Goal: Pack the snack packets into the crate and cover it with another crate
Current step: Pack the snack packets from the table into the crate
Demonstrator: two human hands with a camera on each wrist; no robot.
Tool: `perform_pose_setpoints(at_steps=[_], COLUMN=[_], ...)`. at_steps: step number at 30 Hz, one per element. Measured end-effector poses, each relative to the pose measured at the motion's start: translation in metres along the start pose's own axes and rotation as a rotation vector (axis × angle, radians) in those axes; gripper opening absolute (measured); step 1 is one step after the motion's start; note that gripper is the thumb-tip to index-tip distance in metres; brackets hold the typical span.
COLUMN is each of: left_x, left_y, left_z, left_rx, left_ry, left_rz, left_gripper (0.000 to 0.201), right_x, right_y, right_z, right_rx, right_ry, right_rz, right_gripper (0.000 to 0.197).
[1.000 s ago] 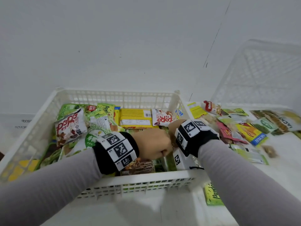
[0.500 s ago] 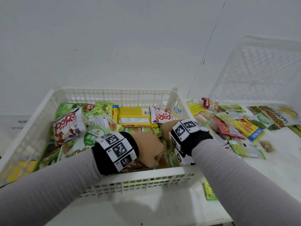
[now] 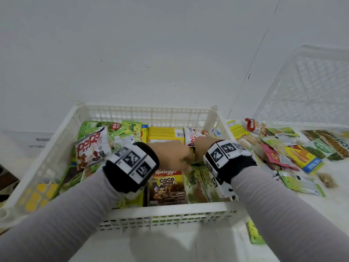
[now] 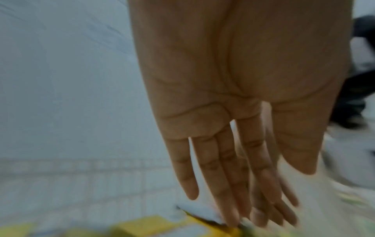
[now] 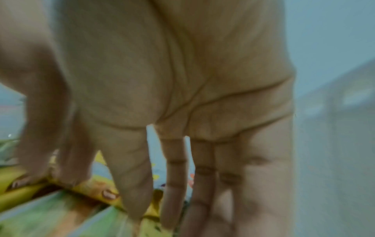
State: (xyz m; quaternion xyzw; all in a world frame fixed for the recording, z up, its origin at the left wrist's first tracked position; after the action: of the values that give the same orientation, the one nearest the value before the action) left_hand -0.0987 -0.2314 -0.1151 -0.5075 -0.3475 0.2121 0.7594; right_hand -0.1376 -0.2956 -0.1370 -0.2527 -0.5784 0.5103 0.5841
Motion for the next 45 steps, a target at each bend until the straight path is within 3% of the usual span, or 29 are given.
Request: perform_pose_setpoints(at_steps=[2,4,7,10,13,17,20,23,25,27,31,33,37,39,43,45], left_x=[0.014,0.033,0.053,0.058,0.055,0.057,0.059,0.061,0.063,0.059,0.045,0.046,0.046,0.045,0.044,0.044], left_y=[-0.03,-0.047,-0.05,-0.04,-0.031,-0.028,-0.027,-0.04,-0.054,-0.057,-0.025,-0.018,-0.022,-0.023,-0.009,-0.009], left_z=[-0.038,-0.076,-0.117,-0.135,-0.145,-0.154,-0.16,-0.164,-0.16,-0.153,-0.14,-0.141,-0.139,-0.135,-0.136,-0.139], left_rx=[0.107,0.21,0.151,0.071,0.053,0.088,0.082,0.168,0.286,0.349,0.387,0.351,0.37,0.345,0.269,0.252], left_ry=[-0.109,-0.227,-0.362,-0.444,-0.473,-0.497,-0.54,-0.54,-0.498,-0.453,-0.432,-0.435,-0.393,-0.369,-0.428,-0.454], left_rz=[0.175,0.271,0.279,0.23,0.18,0.164,0.155,0.298,0.448,0.48,0.181,0.107,0.151,0.15,0.056,0.068], left_gripper=[0.022,0.017,0.025,0.033,0.04,0.039,0.039,0.027,0.028,0.031,0.023,0.033,0.034,0.036,0.053,0.051], right_x=[-0.005,-0.007,-0.007,-0.011,-0.015,-0.017,-0.022,-0.026,-0.027,-0.028,-0.028,-0.026,-0.024,-0.026,-0.026,-0.027], right_y=[-0.019,-0.029,-0.03,-0.022,-0.022,-0.042,-0.05,-0.051,-0.051,-0.046,-0.021,-0.01,0.002,0.004,0.0,-0.001], right_z=[-0.004,-0.017,-0.059,-0.089,-0.105,-0.1,-0.081,-0.056,-0.034,-0.009,0.023,0.021,0.01,0.006,-0.001,-0.004], right_rx=[-0.227,-0.532,-0.919,-0.951,-0.909,-0.896,-1.097,-1.235,-1.256,-1.252,-1.046,-0.947,-0.909,-0.839,-0.764,-0.713], right_ry=[-0.036,-0.11,-0.287,-0.343,-0.381,-0.409,-0.347,-0.279,-0.224,-0.151,-0.018,-0.002,0.034,0.041,0.014,0.009], right_rz=[0.12,0.126,-0.02,-0.123,-0.147,0.018,0.094,0.122,0.13,0.125,0.044,-0.027,-0.078,-0.064,-0.008,0.021], right_gripper=[0.012,0.009,0.018,0.035,0.023,0.013,0.016,0.015,0.015,0.016,0.015,0.015,0.005,0.02,0.026,0.032])
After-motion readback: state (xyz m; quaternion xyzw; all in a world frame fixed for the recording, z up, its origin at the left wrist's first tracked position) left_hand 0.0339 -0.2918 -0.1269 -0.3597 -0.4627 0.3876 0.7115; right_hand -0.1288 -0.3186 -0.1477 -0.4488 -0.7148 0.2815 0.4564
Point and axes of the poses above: each hand's wrist, its own x-axis away from the middle knuckle, its own y-axis out of the palm, z = x × y, the point moved 10 cm from there along -x, towards the middle knuckle, and after that the axes turned 1 degree about y, right-handed, at the moved point
